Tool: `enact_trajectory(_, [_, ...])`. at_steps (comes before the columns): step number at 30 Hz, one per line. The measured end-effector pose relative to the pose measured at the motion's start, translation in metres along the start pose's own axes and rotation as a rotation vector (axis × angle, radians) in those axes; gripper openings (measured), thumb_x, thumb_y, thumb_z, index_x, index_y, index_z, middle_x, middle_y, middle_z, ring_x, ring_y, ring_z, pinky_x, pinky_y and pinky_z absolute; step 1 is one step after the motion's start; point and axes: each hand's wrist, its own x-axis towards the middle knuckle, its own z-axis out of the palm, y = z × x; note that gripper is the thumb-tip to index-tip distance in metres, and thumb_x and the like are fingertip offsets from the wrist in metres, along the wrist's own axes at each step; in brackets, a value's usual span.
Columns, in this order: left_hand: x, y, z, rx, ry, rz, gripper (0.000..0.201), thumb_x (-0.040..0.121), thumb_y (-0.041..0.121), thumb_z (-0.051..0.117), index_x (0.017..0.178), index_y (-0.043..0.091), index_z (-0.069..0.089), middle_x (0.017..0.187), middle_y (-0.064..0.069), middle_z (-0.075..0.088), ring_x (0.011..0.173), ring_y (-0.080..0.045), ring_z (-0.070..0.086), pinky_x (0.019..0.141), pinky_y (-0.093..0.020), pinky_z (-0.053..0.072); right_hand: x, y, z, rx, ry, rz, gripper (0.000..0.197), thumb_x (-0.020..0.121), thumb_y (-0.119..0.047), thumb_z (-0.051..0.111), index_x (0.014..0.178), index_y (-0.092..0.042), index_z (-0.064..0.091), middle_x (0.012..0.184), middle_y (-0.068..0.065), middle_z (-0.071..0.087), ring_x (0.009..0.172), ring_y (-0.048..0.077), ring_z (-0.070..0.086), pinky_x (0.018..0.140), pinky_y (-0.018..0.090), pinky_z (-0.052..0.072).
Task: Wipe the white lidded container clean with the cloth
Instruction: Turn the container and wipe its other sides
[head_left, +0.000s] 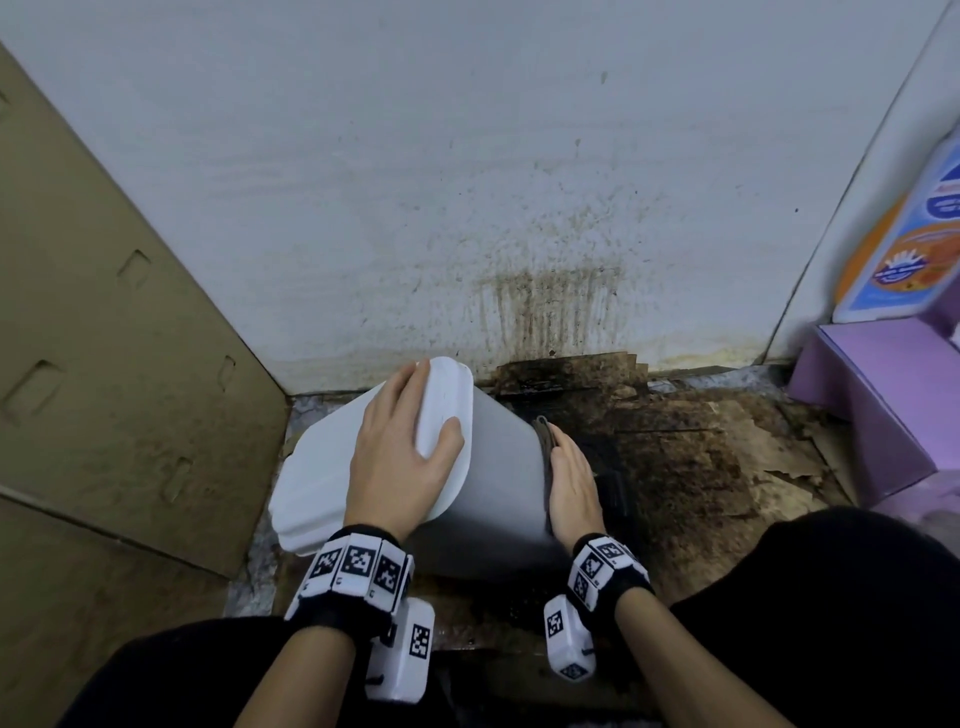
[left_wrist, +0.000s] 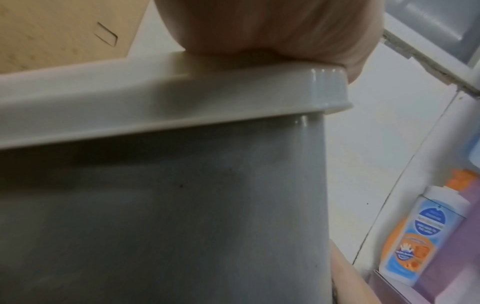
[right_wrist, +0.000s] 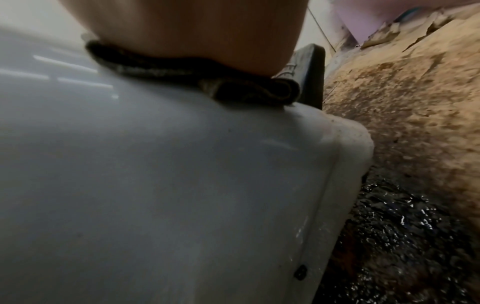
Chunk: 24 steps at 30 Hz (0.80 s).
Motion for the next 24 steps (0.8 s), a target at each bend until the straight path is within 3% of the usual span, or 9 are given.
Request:
enact_trajectory(7, [-0.001,0.001,-0.001,0.008,0.007,-0.008,0.075,0.085,0.057,0.035,0.154,0.026,0.032,0.159,0.01,0.029,0.146,-0.011,0.026,0.117,-0.035,0.026,-0.001,-0.005,0.004,-0.015,-0.016,0.008,0.062,0.096,-0.039,0.017,0.155,-0.03,0.035,0.162,-0.011,0.032,0.15,0.005,0.022,0.126,0.035,0.013])
enact_trajectory(10, [-0.001,-0.002,-0.005,0.006,0.018,-0.031,0.075,0.085,0.056,0.035,0.154,0.027,0.032,0.159,0.011,0.03,0.145,-0.01,0.026,0.114,-0.031,0.024,-0.007,-0.015,0.012,-0.001,-0.022,0.012,0.056,0.102,-0.035,0.021,0.157,-0.03,0.03,0.164,-0.011,0.026,0.151,0.004,0.017,0.127,0.034,0.01])
enact_trajectory(13, [0.001,-0.006,-0.008,0.008,0.028,-0.042,0.075,0.085,0.056,0.034,0.153,0.027,0.033,0.159,0.01,0.031,0.145,-0.011,0.027,0.115,-0.034,0.027,-0.018,-0.038,0.025,0.012,-0.018,-0.017,0.063,0.097,-0.041,0.016,0.158,-0.032,0.024,0.167,-0.013,0.018,0.152,0.001,0.012,0.127,0.032,0.007])
enact_trajectory(19, [0.002,-0.013,-0.011,0.013,0.025,-0.053,0.073,0.086,0.054,0.035,0.154,0.026,0.032,0.16,0.008,0.031,0.146,-0.012,0.027,0.116,-0.034,0.026,-0.043,-0.088,0.053,-0.028,-0.077,-0.28,0.055,0.103,-0.042,0.01,0.158,-0.037,0.012,0.167,-0.019,0.005,0.151,-0.007,-0.005,0.125,0.026,-0.002])
enact_trajectory(24, [0.001,-0.012,-0.012,-0.012,-0.004,-0.038,0.075,0.086,0.056,0.034,0.154,0.025,0.031,0.16,0.01,0.029,0.146,-0.009,0.025,0.114,-0.026,0.021,-0.043,-0.06,0.04,-0.085,-0.01,-0.42,0.055,0.106,-0.04,0.014,0.16,-0.028,0.022,0.166,-0.016,0.018,0.153,-0.002,0.008,0.125,0.026,0.011])
